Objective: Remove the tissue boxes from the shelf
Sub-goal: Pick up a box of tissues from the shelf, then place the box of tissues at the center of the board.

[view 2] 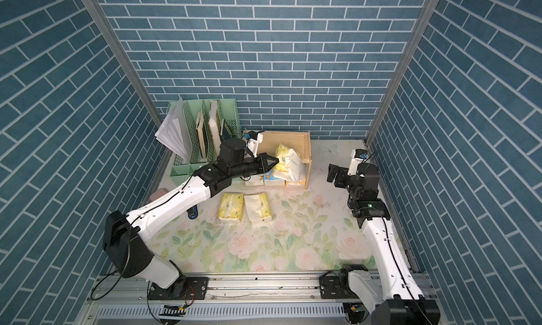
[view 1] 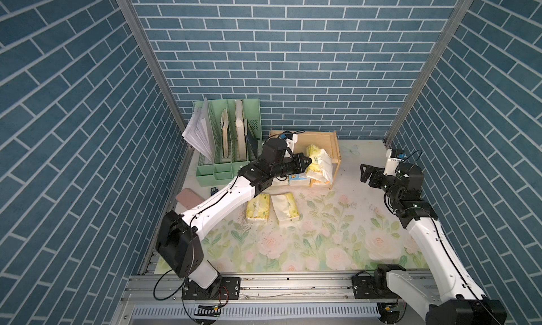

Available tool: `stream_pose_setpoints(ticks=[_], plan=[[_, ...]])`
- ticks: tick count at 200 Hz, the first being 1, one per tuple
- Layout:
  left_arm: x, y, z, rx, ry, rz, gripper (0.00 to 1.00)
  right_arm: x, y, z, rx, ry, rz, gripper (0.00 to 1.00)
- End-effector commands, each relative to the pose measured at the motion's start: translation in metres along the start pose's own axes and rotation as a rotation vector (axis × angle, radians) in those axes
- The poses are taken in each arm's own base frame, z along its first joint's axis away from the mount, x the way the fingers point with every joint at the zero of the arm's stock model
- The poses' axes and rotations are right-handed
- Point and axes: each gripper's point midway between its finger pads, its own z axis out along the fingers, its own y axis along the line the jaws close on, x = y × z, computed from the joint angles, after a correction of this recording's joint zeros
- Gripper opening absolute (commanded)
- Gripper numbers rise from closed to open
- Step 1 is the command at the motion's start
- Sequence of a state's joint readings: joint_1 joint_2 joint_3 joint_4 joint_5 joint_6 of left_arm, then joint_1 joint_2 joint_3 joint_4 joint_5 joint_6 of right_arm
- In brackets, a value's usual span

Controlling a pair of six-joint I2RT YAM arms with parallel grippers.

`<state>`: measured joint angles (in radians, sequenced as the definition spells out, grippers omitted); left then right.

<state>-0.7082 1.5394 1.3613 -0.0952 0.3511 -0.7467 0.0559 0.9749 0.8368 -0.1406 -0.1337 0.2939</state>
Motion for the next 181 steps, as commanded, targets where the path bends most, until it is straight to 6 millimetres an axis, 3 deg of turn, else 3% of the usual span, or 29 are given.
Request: stream_pose_setpoints(ticks=[1,42,67,146,181], plan=[[0.021,-0.007,-0.009,0.012,0.023,-0.009,0.00,-0.013,0.013,-0.005,-0.072,-0.053,0.039,1.00],[0.078,-0.006,-0.006,0.003,0.124,-0.051,0.00,-0.013,0.016,-0.006,-0.089,-0.053,0.058,1.00],[0.104,0.009,0.001,-0.039,0.155,-0.070,0.00,-0.012,0.016,-0.009,-0.088,-0.053,0.060,1.00],[0.141,0.057,0.052,-0.125,0.205,-0.134,0.00,-0.012,0.013,-0.018,-0.061,-0.054,0.044,1.00],[0.158,0.079,0.064,-0.203,0.231,-0.131,0.00,-0.008,0.012,-0.016,-0.060,-0.044,0.038,1.00]])
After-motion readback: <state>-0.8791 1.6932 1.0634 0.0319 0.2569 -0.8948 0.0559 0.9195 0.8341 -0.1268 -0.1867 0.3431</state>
